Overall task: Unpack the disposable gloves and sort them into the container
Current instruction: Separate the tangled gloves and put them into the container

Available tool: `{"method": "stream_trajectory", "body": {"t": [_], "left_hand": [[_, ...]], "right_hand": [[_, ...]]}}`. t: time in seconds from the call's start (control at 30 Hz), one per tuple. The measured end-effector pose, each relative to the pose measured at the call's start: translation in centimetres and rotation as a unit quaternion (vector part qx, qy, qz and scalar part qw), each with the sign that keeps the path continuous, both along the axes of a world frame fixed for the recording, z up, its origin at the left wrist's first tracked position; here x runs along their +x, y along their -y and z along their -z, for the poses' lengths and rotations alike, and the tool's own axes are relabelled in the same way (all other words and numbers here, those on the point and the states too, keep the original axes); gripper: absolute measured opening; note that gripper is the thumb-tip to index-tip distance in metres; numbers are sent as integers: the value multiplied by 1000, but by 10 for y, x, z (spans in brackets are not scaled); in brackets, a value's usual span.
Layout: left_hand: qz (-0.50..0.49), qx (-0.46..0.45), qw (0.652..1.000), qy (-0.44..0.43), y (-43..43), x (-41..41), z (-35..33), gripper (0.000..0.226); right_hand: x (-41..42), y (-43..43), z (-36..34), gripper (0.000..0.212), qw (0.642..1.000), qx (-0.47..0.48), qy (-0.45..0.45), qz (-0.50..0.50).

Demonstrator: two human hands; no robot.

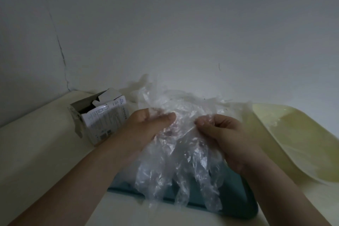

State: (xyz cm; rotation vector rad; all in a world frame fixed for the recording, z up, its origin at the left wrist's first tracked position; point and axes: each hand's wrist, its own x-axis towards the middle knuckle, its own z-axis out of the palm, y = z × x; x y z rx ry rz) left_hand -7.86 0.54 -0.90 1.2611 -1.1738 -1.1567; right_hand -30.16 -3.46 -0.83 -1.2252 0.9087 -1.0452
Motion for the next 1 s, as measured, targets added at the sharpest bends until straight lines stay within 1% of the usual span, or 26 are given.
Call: {"method": "stream_trajectory", "body": {"t": [0.07,0.1,0.13,0.2,0.3,0.37,0.5,0.57,0.67,0.73,0.87,1.0], "left_hand": [[-18,-4,1000,-10,1,-1,-1,37],[-23,-5,1000,-5,0,-2,-2,27],[-20,-7,1000,-1,0,-3,-2,23],[-7,-13,1000,10,-2,-4,-3,22],[-2,-31,999,8,-3,-6,-4,20],[-11,-41,999,-1,-3,-7,-4,19],[-35,-56,998,5,-8,1,-13,23],[-50,-45,998,-20,-10,9,-19,24],[-93,-31,994,-54,-12,16,-29,21],[-104,-32,992,-58,-15,12,-37,22],[-54,-41,996,-61,-20,-14,-53,22],[29,-46,996,-66,-21,-49,-69,22]], "right_hand": [[0,2,1,12,1000,4,-14,3],[-1,2,1,12,1000,-1,-19,1],[-1,1,1,12,1000,-12,-23,-6],[0,-3,-1,15,999,-40,-29,-18],[5,-5,-1,26,996,-77,-30,34],[8,-4,1,26,992,-82,-41,82],[7,-4,-5,24,982,-112,-58,140],[2,-5,-12,24,976,-126,-73,160],[-4,-12,-30,24,970,-141,-115,163],[-10,-16,-44,25,965,-164,-131,155],[-48,-16,-76,25,957,-188,-109,192],[-117,-14,-102,25,947,-188,-136,223]]}}
